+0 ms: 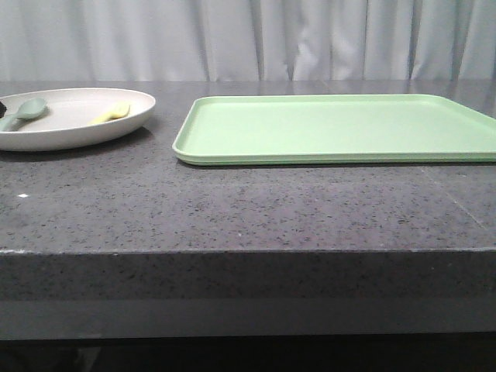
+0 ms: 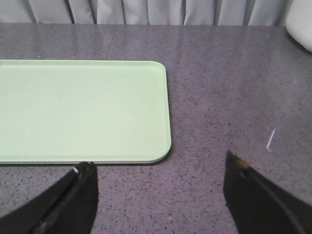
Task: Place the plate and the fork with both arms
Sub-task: 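Lower the left gripper and grasp the rim of the cream plate, then lift the plate with the left gripper and carry it over the tray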
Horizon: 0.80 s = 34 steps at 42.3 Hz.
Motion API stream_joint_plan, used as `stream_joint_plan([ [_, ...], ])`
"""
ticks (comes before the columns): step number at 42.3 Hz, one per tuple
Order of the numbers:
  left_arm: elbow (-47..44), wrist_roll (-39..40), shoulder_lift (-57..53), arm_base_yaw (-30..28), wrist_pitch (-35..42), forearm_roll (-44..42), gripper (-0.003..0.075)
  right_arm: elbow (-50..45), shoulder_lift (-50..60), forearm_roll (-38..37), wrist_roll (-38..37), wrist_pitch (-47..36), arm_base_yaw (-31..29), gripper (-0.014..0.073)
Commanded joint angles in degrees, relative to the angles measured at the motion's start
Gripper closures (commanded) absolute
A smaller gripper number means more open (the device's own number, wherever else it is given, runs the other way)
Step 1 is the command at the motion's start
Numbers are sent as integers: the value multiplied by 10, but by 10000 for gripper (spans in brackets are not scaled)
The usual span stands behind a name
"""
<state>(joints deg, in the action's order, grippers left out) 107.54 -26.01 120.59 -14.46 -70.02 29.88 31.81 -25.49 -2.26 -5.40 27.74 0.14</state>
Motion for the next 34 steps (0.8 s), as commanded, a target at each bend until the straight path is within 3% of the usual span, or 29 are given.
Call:
stream_joint_plan([
  [1,18,8,-31,9,-19,26,438,20,-8,-9,3,-46,1,33],
  [11,18,8,-31,9,-28,26,630,20,-8,-9,3,-46,1,33],
  [20,18,8,-31,9,-26,29,731,20,-8,-9,3,-46,1,33],
  [34,18,29,-42,7,-28,54,738,20,-8,-9,3,-46,1,33],
])
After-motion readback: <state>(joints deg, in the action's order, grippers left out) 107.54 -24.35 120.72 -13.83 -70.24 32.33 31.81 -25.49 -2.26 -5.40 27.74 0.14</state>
